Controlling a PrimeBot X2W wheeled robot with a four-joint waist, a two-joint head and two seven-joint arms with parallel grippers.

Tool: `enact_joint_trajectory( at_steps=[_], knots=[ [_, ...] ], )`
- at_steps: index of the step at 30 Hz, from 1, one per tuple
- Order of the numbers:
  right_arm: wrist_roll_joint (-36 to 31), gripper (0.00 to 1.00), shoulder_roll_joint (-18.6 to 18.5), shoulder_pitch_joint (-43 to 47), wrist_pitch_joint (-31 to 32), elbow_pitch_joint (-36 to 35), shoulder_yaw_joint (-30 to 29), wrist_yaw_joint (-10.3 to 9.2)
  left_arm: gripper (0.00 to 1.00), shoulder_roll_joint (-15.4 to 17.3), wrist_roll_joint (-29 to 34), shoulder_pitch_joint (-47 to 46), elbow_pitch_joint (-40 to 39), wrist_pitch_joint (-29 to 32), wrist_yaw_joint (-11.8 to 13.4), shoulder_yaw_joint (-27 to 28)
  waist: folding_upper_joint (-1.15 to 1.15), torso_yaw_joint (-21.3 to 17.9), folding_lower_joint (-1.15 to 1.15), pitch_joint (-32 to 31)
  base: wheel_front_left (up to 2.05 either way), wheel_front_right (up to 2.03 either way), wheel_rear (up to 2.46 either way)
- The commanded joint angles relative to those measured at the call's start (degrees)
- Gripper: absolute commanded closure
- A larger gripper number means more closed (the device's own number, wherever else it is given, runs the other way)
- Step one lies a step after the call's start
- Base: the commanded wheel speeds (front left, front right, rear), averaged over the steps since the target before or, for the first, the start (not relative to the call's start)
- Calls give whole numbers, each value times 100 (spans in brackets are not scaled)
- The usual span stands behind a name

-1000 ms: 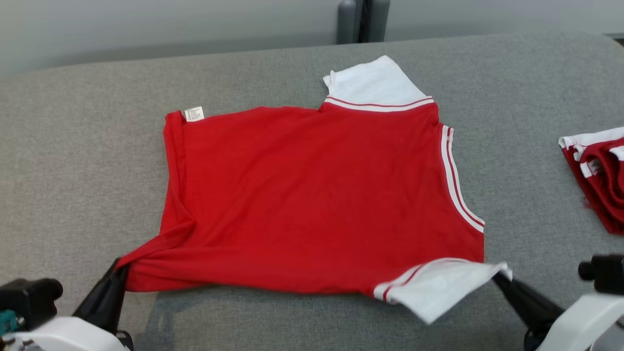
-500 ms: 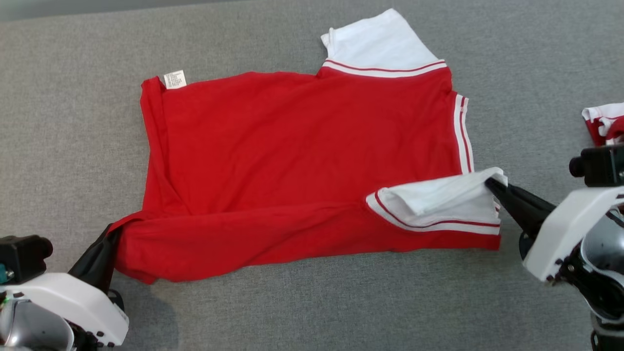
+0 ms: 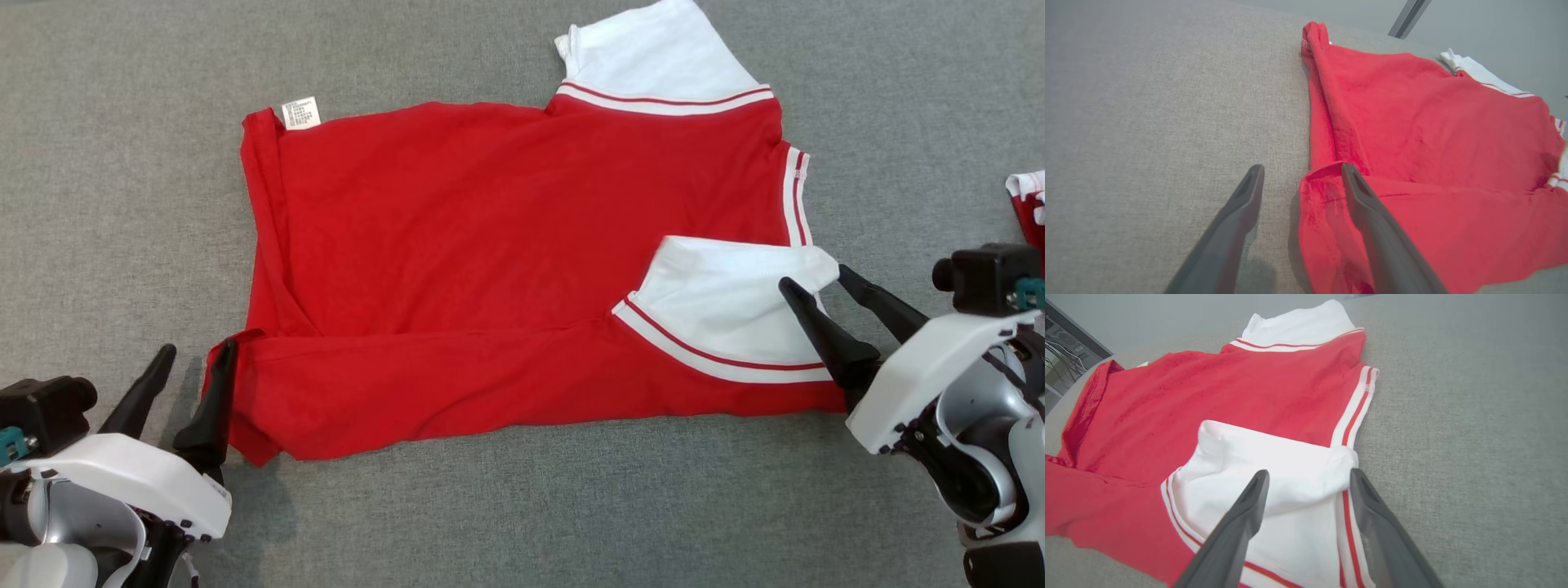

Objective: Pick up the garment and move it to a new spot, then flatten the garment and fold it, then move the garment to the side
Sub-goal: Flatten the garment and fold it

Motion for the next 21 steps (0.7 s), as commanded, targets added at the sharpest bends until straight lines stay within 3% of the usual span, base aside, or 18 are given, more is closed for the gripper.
enact_joint_trajectory(
  at_steps=[1, 7, 11, 16, 21],
  knots=[
    [-48, 0, -77, 105, -358, 13, 41, 0, 0, -68, 50, -109, 24, -221, 8, 87, 0, -9, 0, -60, 0, 0, 0],
    [-430, 0, -100, 438, -2117, -225, 129, 0, 0, -304, 459, -156, -43, -1271, 123, 266, 0, -42, 0, -281, 0, 0, 0],
    [-864, 0, 46, 624, -2972, -342, -12, 0, 0, -346, 855, -161, -109, -1831, 211, 270, 0, -81, 0, -476, 0, 0, 0],
    [-1375, 0, 238, 884, -3609, -507, -151, 0, 0, -433, 1313, -129, -169, -2176, 276, 253, 0, -90, 0, -793, 0, 0, 0],
    [-1708, 0, 505, 1148, -3688, -432, -382, 0, 0, -474, 1614, 82, -72, -2264, 137, 229, 0, -75, 0, -1036, 0, 0, 0]
  ],
)
